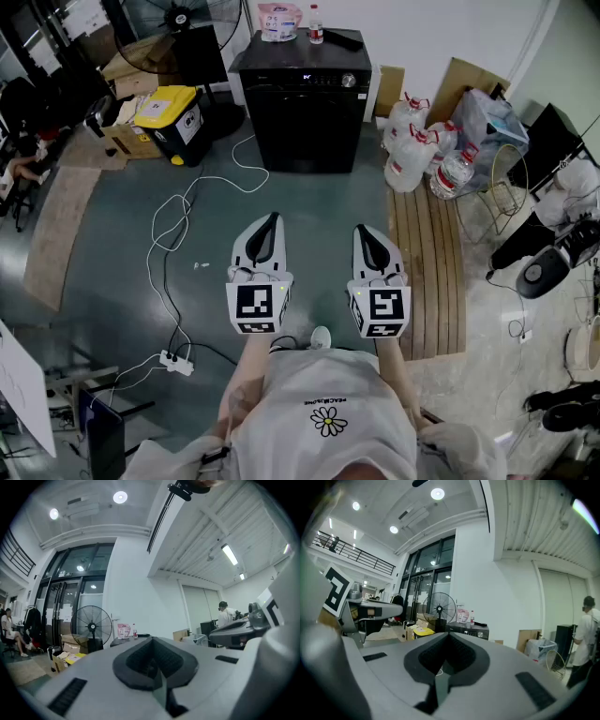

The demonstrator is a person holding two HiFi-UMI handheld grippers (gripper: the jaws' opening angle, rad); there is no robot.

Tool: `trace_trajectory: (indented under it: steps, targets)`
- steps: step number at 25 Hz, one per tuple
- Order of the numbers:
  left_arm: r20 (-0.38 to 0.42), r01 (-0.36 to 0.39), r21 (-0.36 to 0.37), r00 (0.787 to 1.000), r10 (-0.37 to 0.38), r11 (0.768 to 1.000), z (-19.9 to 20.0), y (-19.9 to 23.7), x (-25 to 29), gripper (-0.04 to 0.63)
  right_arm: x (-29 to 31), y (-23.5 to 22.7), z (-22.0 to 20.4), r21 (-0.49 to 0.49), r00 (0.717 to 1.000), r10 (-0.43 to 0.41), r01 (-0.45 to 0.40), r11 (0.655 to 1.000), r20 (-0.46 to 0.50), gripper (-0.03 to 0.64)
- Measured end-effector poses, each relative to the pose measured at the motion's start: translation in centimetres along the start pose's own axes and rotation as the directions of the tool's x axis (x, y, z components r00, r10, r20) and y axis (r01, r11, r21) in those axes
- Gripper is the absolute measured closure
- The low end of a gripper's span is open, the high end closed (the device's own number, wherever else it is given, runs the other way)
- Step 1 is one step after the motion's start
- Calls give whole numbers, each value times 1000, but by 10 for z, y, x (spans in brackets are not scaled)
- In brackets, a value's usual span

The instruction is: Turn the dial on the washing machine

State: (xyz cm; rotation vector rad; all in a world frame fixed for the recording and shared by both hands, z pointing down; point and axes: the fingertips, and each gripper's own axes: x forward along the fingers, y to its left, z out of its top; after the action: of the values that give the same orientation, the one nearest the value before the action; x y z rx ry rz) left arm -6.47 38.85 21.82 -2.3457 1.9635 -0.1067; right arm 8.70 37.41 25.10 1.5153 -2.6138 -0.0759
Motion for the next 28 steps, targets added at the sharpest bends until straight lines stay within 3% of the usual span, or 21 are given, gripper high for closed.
trace_trajectory:
  steps: [20, 28]
  targets:
    - [-28, -14, -17, 1000, 13, 1000, -16, -8, -5, 597, -8, -11, -12, 62, 1000, -2, 0, 998, 30, 614]
    - [19, -9, -24, 1000, 10, 1000, -1, -3, 26, 597, 1, -40, -4, 53, 998, -38, 35, 998, 53, 614]
